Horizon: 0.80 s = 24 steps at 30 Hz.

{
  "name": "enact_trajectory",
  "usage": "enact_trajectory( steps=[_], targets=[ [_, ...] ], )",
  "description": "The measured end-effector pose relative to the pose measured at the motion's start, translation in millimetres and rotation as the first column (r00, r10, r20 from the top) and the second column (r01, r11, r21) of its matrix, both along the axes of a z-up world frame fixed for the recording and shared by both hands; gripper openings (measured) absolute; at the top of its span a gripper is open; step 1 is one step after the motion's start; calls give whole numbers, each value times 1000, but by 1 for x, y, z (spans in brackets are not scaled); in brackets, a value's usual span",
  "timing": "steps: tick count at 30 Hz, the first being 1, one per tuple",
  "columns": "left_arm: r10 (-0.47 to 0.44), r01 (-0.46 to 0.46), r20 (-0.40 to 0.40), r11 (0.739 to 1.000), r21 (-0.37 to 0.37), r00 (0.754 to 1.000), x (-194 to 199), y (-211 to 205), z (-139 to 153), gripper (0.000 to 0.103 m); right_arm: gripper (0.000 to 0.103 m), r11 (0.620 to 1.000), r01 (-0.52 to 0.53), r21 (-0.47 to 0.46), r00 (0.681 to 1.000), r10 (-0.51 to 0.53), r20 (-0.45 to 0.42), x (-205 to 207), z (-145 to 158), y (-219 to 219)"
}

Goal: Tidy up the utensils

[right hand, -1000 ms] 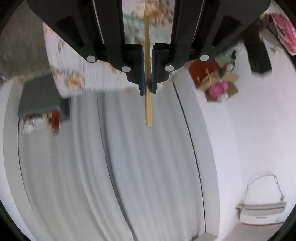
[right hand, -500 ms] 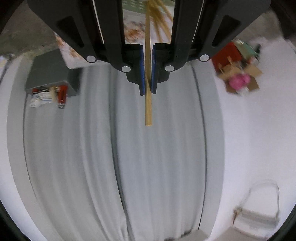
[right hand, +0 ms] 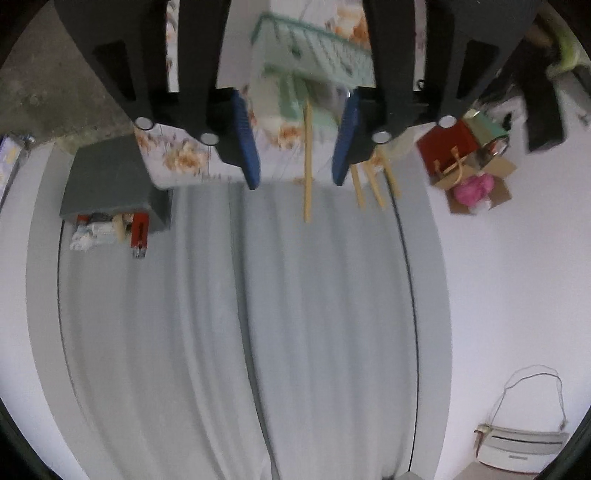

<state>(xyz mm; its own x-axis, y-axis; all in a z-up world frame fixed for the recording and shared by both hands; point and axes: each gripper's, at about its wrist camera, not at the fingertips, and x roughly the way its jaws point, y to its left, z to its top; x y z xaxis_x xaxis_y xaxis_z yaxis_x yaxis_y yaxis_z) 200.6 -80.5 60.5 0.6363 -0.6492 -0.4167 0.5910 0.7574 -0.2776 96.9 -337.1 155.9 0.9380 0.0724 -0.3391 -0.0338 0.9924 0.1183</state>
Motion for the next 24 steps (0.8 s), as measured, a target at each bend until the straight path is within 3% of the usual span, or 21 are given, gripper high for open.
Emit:
enact_trajectory(
  steps=[3,9,14,18,21,24],
  targets=[
    [-25,25,2,999,27,1000,10,-12,-4,75,59,998,-65,21,991,67,-116,-5,-28,-17],
    [-52,53,-16,995,90,999,32,-34,-17,75,64,990,-119,75,935,137,-327,24,-98,-42],
    [-69,72,-39,994,88,997,42,-45,-25,75,64,973,-177,147,912,218,-346,55,-127,-46],
    [-76,80,-42,993,88,996,44,-52,-28,74,66,966,-231,114,899,257,-356,59,-133,-26],
    [-61,66,-59,995,70,996,45,-51,-28,72,67,977,-206,51,905,210,-371,60,-132,-12],
    [-52,57,-77,996,69,996,41,-45,-27,72,67,979,-195,66,903,206,-376,54,-130,-8]
  ],
)
